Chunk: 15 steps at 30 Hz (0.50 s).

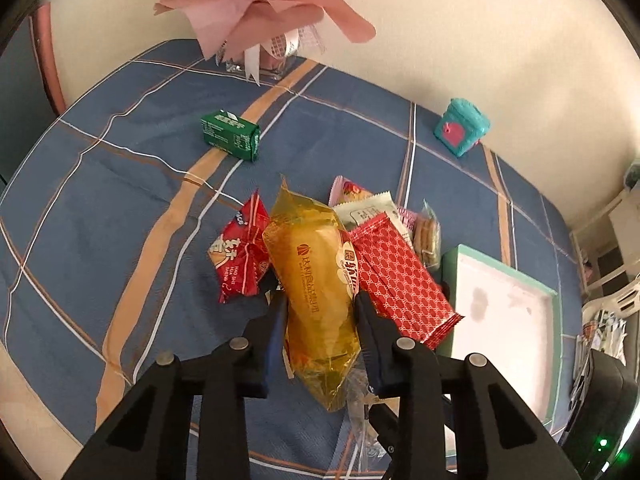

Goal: Organize snacks
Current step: 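Carry the cake and bread bag into the tray and open both tools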

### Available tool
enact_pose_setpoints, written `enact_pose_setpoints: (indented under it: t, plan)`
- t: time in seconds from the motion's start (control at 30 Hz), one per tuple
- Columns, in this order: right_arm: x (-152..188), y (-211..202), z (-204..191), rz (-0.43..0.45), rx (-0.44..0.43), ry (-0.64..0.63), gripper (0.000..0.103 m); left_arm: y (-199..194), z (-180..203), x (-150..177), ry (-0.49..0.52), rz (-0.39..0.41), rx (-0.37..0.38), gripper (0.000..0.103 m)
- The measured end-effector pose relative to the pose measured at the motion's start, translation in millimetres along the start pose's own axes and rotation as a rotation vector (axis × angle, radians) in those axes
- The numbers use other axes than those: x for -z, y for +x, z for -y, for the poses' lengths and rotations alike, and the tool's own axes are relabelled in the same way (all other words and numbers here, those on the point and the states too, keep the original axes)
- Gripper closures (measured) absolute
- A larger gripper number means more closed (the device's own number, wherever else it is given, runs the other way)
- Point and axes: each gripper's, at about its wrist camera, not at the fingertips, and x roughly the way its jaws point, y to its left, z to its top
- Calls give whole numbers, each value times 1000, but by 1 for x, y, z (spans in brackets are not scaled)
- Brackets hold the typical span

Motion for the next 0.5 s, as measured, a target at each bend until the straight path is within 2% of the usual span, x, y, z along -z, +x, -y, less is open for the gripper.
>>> enact_pose_setpoints:
  t: [0.3,0.43,0.5]
  plan:
    - [-2,-37,3,94,-32,24,45,-30,-4,-2,-42,83,-3,69]
    - [-6,-42,21,119,-4,69,46,-34,2,-4,-40,92,7,82]
    - [-10,-47,35,134,34,94,46,-35,8,-5,-21,94,12,82]
